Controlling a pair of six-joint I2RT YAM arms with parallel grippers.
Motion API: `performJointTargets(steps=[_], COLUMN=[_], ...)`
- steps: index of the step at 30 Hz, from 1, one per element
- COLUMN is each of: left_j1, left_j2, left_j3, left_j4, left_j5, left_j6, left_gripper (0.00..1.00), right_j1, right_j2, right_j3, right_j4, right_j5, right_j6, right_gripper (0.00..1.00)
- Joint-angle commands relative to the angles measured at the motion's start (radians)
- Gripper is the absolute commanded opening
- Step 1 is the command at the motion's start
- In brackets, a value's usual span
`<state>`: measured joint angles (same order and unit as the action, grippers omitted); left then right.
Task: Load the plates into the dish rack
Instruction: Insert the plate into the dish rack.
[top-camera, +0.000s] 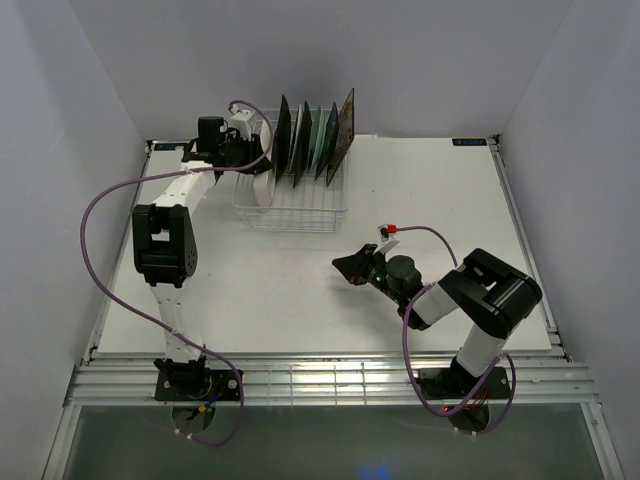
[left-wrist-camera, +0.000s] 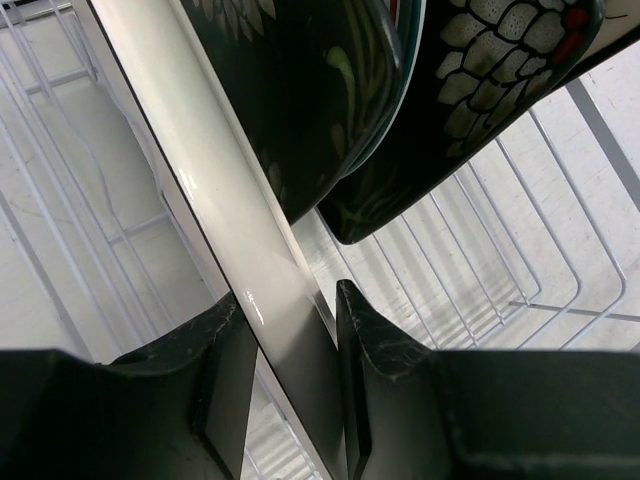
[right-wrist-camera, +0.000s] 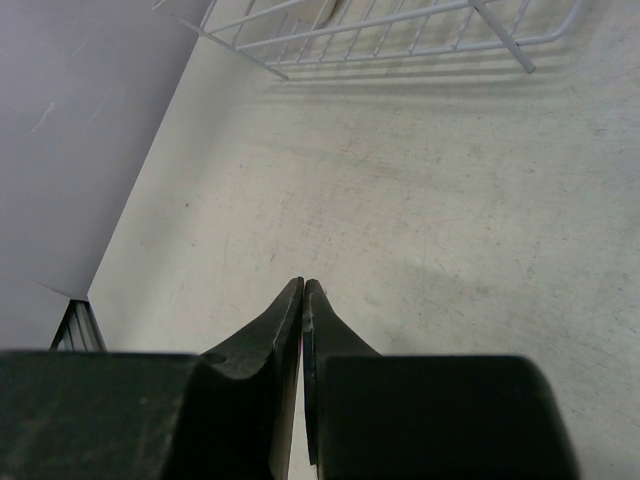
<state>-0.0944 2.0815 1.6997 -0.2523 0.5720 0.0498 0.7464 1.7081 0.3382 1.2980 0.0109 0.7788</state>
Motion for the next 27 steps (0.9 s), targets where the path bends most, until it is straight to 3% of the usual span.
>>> performJointTargets(steps=[1, 6, 8, 9, 27], left_j1=[-0.008, -0.008, -0.008, -0.008, -0.008], left_j2=[0.02, 0.028, 0.031, 0.032, -0.003], left_j3=[0.069, 0.098, 0.109, 0.126, 0.158], left_j4=[-0.002, -0.011, -0.013, -0.013, 0.142], left_j5=[-0.001, -0.021, -0.026, -0.029, -0.001], left_j6=[0.053, 0.05, 0.044, 0.039, -0.072], left_gripper=[0.34, 0.29, 0.05, 0.0, 0.0], right_j1=[-0.004, -0.008, -0.009, -0.012, -0.036], right_j2=[-0.022, -0.022, -0.019, -0.018, -0.022], right_j3=[-0.014, -0.018, -0.019, -0.019, -0.021], right_j4=[0.485, 0.488, 0.492, 0.495, 0.504], right_j5=[-0.003, -0.002, -0.003, -0.002, -0.066], right_j6=[0.004, 0.004, 0.007, 0.007, 0.022], right_gripper=[0.08, 0.08, 0.08, 0.08, 0.08])
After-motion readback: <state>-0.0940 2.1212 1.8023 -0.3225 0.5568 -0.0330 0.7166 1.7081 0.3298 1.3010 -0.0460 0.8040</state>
